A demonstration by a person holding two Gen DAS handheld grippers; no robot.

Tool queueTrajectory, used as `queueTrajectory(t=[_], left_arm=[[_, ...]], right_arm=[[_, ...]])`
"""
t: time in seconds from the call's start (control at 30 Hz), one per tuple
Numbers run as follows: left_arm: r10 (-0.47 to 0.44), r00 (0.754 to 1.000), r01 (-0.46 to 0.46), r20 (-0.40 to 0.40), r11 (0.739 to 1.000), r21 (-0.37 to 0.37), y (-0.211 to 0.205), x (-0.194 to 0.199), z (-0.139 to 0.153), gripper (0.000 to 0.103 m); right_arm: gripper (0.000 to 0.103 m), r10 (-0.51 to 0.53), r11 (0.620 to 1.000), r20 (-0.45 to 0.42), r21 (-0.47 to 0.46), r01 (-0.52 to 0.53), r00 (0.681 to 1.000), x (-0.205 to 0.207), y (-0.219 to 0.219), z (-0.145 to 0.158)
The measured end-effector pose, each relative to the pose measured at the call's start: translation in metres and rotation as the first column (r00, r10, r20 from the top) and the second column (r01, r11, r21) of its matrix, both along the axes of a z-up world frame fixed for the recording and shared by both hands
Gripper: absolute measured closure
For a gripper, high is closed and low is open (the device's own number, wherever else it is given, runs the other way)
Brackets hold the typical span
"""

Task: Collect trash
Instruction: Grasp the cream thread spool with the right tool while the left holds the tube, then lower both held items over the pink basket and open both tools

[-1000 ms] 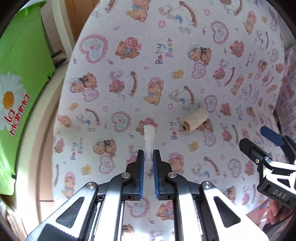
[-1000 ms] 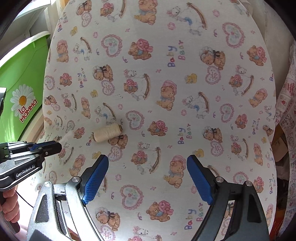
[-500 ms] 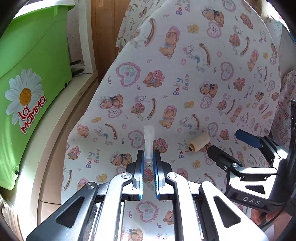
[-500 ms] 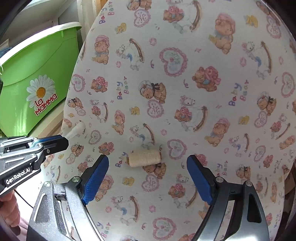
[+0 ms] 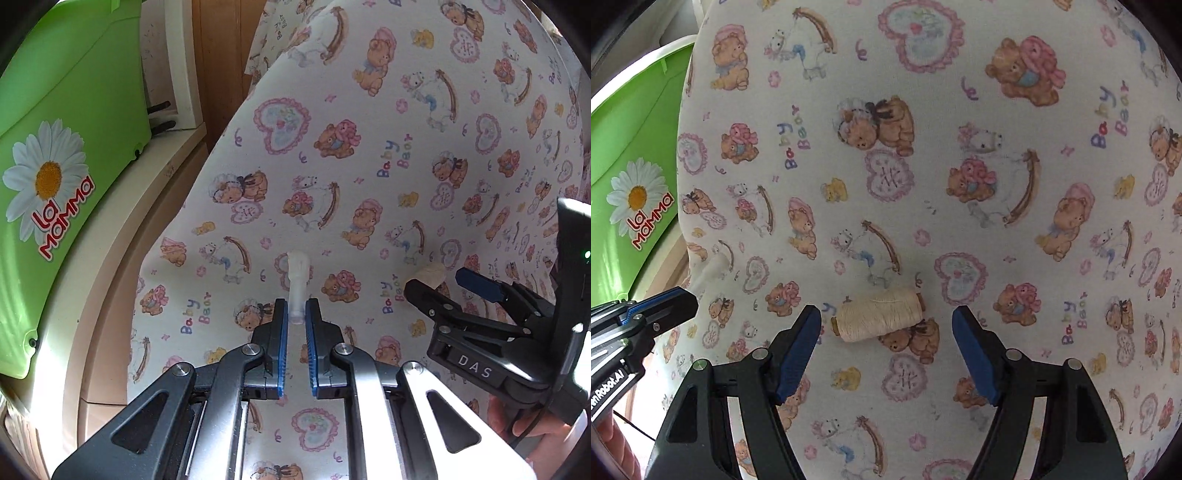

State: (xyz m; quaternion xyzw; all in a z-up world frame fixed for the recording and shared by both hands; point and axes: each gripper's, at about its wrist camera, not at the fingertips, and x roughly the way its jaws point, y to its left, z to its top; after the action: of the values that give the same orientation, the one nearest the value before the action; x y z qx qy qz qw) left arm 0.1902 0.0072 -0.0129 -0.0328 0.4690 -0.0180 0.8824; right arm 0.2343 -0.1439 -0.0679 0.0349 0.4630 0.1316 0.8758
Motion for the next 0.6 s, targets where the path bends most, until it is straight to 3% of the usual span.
queueTrajectory(t=[0.07, 0.17, 0.47, 0.6], left_arm=[[0.005, 1.000, -0.005, -0.017, 0.999, -0.045, 0.006, 0.002, -0.002, 0.094], [0.011, 1.000, -0.012, -0.023, 0.998, -0.055, 0.009, 0.004, -0.003, 0.094], [-0.003, 0.999, -0.001, -0.033, 0.992, -0.129, 0.012, 0.000, 0.001, 0.094], [-0.009, 0.999, -0.002, -0.053, 0.980, -0.199, 0.015, 0.000, 0.001, 0.095]], right_arm=[[0.040, -0.007, 1.000, 0.009, -0.002, 0.007, 1.000, -0.002, -0.001, -0.001], [0.055, -0.009, 1.000, 0.011, 0.014, 0.009, 1.000, -0.006, 0.001, 0.001], [0.056, 0.022, 0.997, 0.022, 0.069, -0.024, 0.999, -0.025, -0.011, 0.014], [0.056, 0.004, 0.997, 0.028, 0.078, -0.006, 1.000, -0.032, -0.030, 0.023]])
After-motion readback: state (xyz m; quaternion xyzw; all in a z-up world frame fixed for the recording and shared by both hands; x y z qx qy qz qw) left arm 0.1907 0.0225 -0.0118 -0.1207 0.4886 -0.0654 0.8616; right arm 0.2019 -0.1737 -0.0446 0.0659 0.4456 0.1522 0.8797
